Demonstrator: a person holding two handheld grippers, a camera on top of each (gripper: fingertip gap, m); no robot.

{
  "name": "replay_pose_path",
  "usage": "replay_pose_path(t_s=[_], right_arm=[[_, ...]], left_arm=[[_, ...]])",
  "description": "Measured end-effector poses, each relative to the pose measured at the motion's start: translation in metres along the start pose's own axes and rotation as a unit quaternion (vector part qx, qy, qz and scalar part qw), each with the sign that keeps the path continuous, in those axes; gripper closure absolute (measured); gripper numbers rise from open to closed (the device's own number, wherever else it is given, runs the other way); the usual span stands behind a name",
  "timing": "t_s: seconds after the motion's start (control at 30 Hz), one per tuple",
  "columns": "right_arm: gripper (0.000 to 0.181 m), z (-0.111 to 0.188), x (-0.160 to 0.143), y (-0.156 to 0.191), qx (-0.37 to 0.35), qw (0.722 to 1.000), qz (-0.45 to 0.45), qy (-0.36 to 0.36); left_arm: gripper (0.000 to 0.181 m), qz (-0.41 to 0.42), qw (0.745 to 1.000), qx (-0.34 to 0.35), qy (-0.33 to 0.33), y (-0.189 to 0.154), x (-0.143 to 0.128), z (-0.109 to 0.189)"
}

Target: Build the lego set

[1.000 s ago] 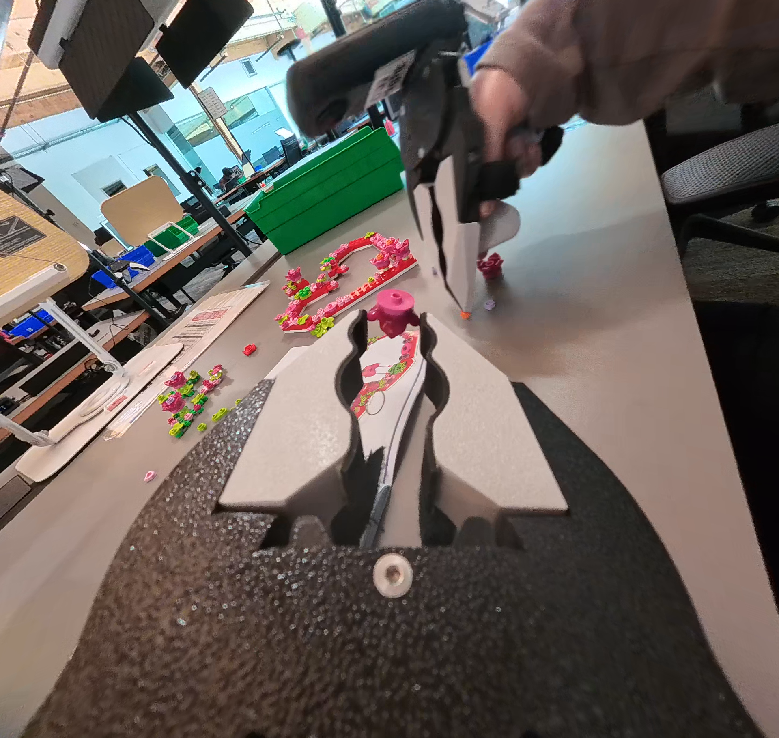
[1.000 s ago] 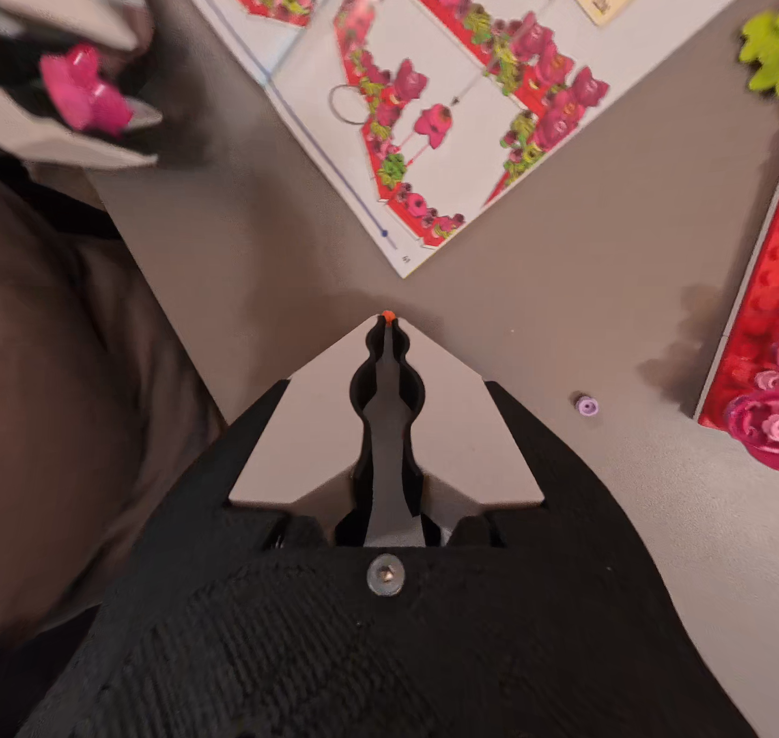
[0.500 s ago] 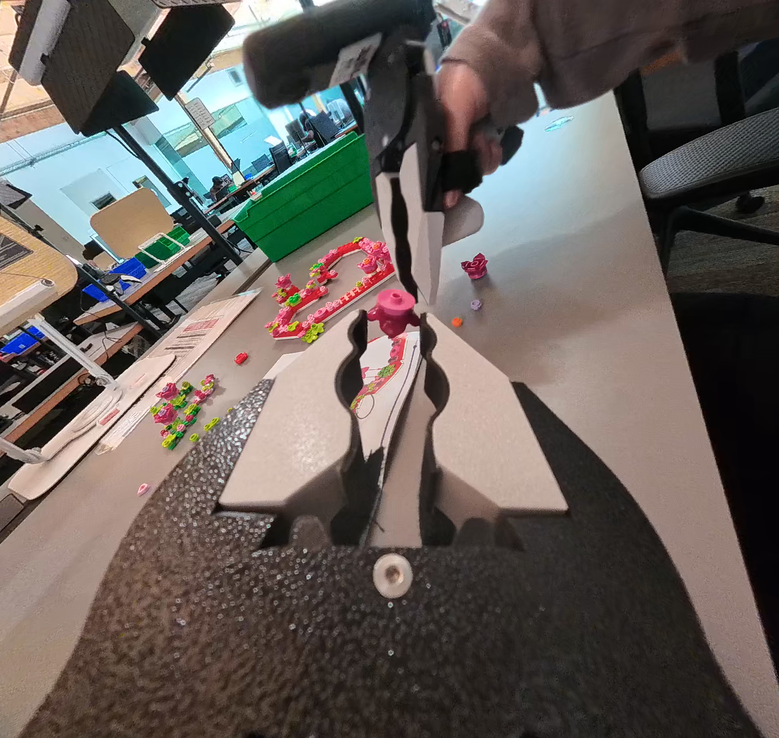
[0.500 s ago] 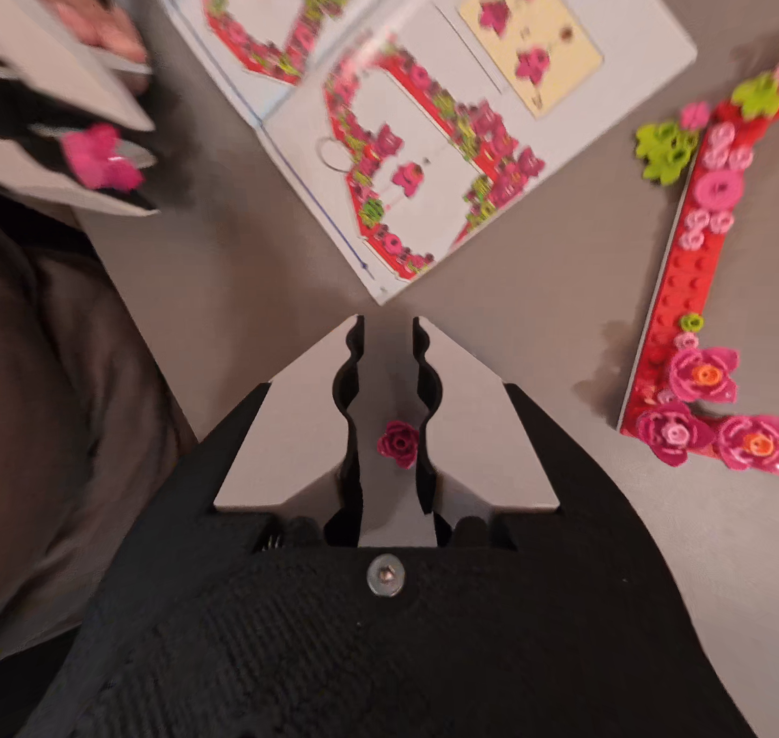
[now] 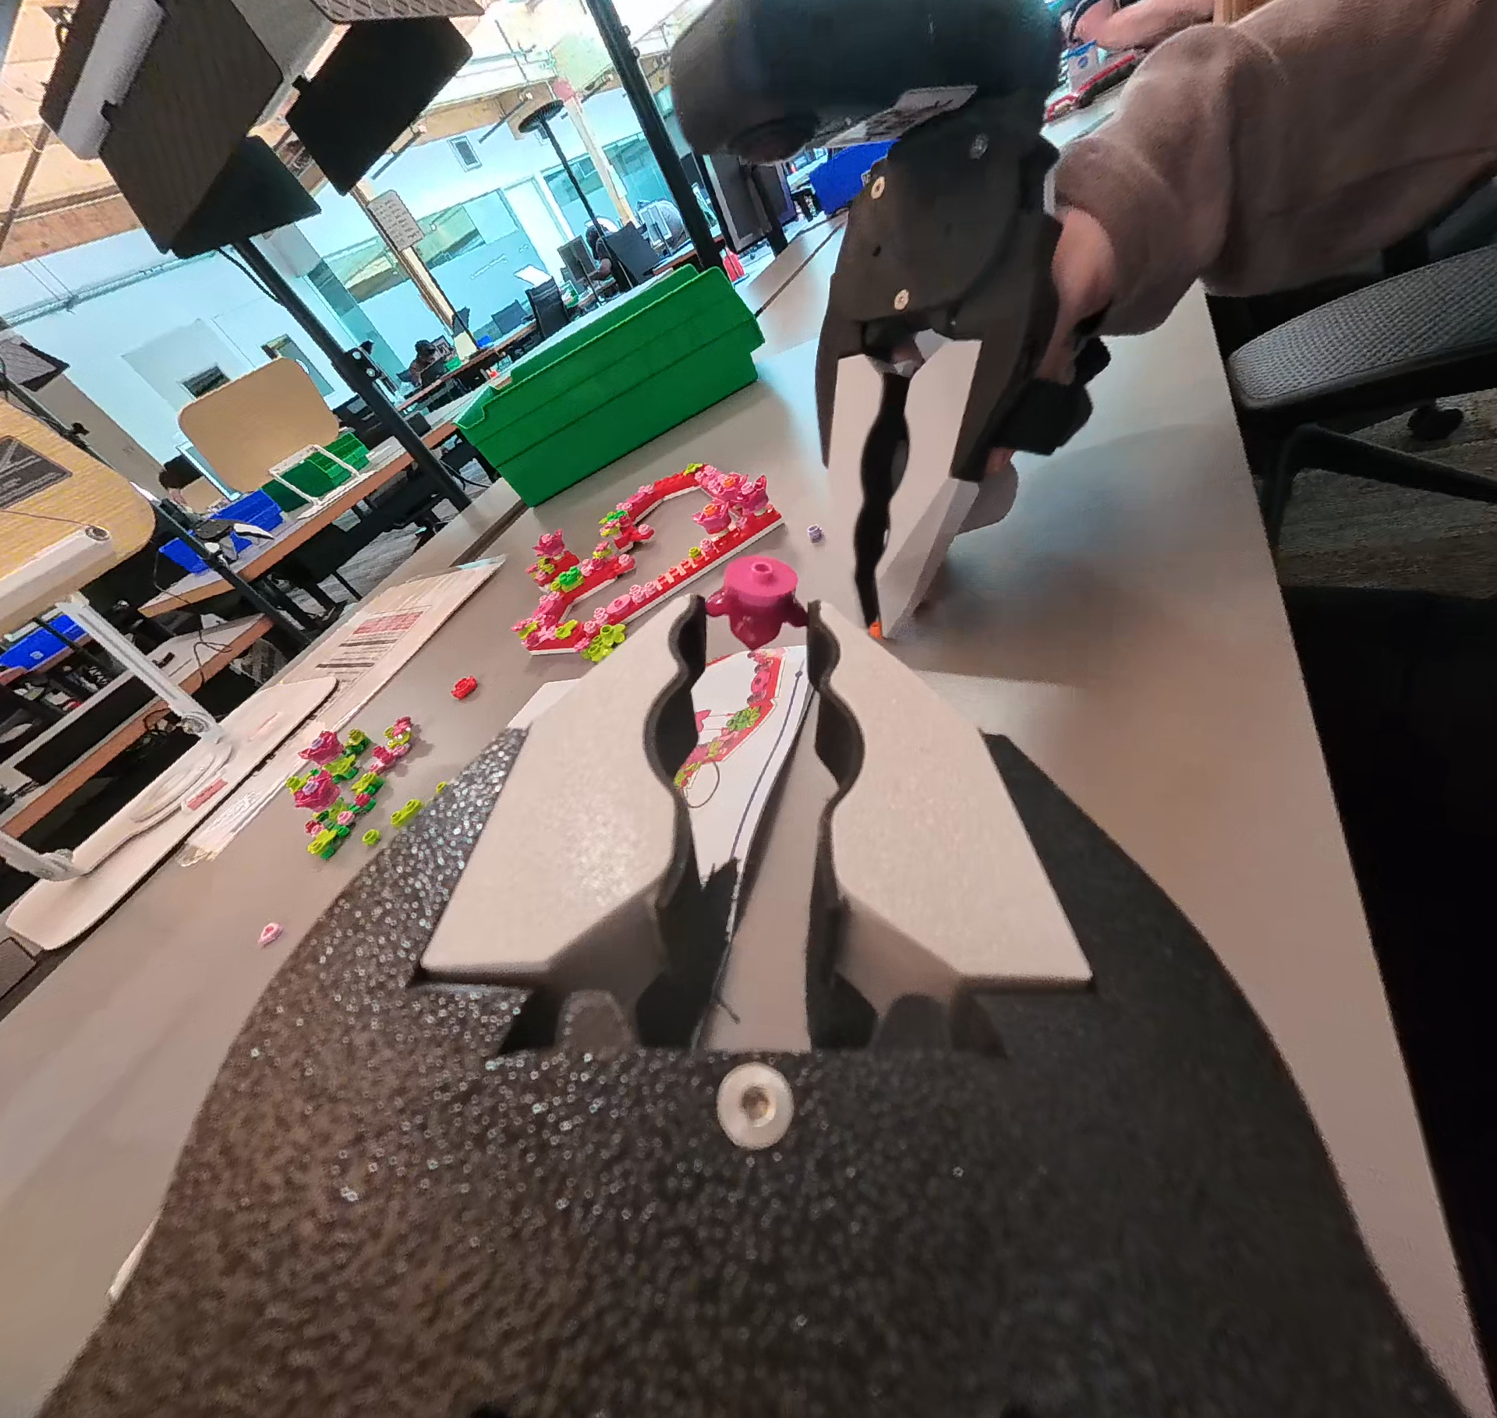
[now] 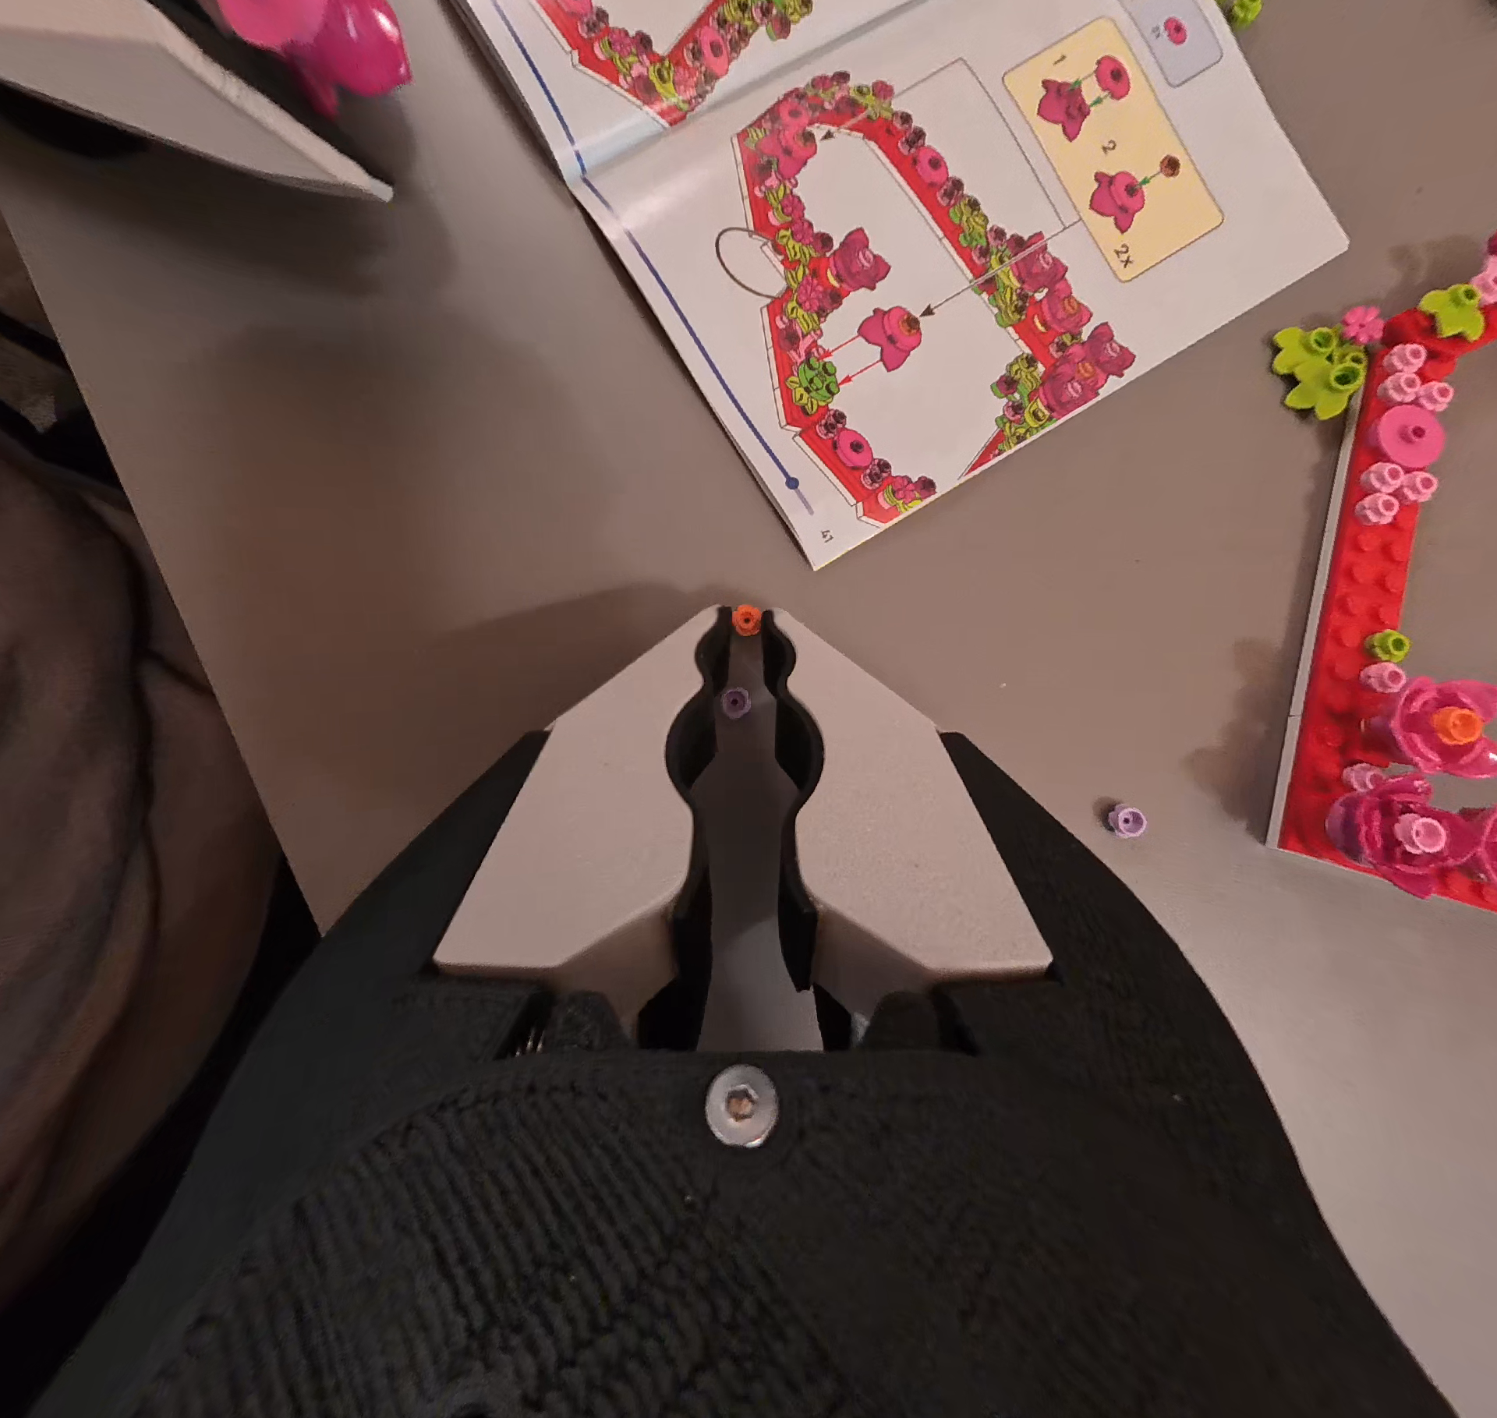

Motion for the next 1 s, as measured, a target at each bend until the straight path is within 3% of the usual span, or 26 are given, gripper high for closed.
replay_pose_path(t_s=[0.03,0.1,0.17,0.23,0.3,0.43,0.63,1.0], right_arm=[[0.176,0.000,0.000,0.000,-0.003,1.000,0.006,0.001],[0.176,0.005,0.007,0.000,-0.018,0.999,0.028,-0.012],[0.176,0.018,0.030,0.007,-0.012,0.996,0.058,-0.072],[0.176,0.038,0.062,0.027,0.035,0.982,0.094,-0.161],[0.176,0.053,0.083,0.045,0.088,0.969,0.113,-0.201],[0.176,0.058,0.096,0.056,0.130,0.964,0.139,-0.186],[0.176,0.048,0.092,0.057,0.135,0.967,0.178,-0.120],[0.176,0.047,0.092,0.055,0.131,0.968,0.192,-0.097]], left_arm=[[0.159,0.001,1.000,0.000,0.000,0.000,0.001,0.000],[0.159,0.017,1.000,-0.005,-0.004,-0.002,0.004,0.001],[0.159,0.078,0.996,-0.038,-0.008,-0.007,0.012,0.000],[0.159,0.151,0.985,-0.078,-0.015,-0.012,0.018,-0.001],[0.159,0.181,0.978,-0.106,-0.012,-0.016,0.021,-0.002],[0.159,0.187,0.973,-0.131,-0.001,-0.023,0.019,-0.002],[0.159,0.202,0.969,-0.142,0.009,-0.025,0.016,-0.003],[0.159,0.231,0.962,-0.144,0.007,-0.020,0.012,-0.003]])
Point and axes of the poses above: each gripper's, where its closed fingertips meet, z back along the fingers, x out of its top, y = z × x across the jaws, the point moved 4 cm from there along z, back along the fingers, and after that the axes turned 4 degrees about z, right-handed, at the moved point
